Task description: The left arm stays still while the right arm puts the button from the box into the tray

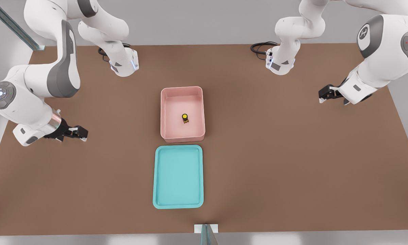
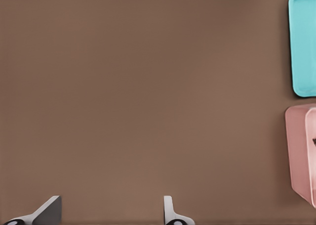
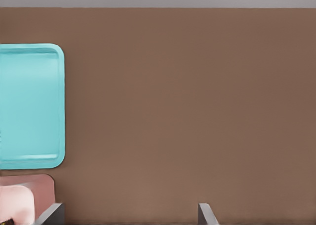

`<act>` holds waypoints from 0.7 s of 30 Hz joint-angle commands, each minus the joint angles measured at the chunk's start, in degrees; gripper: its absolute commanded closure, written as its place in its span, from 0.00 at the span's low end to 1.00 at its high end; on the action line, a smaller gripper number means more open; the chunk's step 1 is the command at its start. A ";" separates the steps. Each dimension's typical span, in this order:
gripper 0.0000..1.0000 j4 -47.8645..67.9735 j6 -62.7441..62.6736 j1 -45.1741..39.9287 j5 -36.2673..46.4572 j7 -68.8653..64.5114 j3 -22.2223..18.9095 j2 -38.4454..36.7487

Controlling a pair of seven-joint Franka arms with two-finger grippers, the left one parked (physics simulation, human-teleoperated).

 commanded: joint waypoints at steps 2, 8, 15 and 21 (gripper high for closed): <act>0.00 -2.68 -0.17 1.94 -0.56 -1.91 2.15 0.09; 0.00 -15.15 18.97 20.23 -10.14 31.66 19.37 8.17; 0.00 -32.39 46.76 22.95 -17.87 49.77 22.90 12.13; 0.00 -38.36 50.37 21.28 -26.23 52.23 22.72 11.51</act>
